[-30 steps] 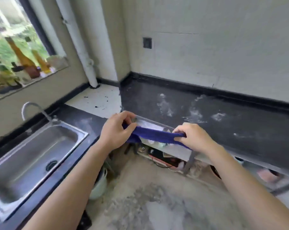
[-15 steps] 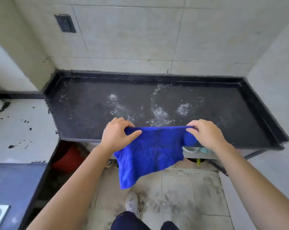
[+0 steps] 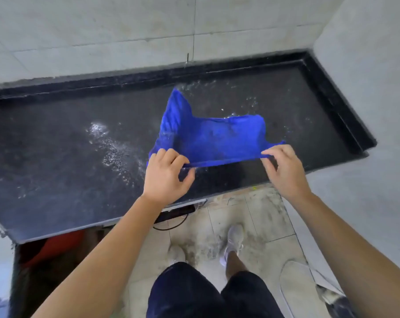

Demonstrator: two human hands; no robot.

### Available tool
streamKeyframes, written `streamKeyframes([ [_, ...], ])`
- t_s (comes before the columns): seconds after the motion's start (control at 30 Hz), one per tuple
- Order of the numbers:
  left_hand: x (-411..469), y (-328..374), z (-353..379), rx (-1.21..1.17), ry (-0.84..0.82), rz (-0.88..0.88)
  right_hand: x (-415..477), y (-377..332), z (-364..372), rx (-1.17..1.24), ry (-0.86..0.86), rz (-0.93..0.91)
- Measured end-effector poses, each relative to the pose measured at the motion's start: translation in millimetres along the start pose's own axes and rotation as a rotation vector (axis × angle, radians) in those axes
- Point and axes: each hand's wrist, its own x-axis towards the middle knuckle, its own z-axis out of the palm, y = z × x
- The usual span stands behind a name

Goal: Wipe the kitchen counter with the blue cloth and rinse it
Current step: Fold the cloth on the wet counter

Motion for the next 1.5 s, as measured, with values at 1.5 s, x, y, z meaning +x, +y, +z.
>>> streamKeyframes([
  [1.5, 10.9, 93.5, 173.8, -0.002, -0.227, -0.367, 161.7, 107.0, 106.5, 0.079, -0.746, 0.237],
])
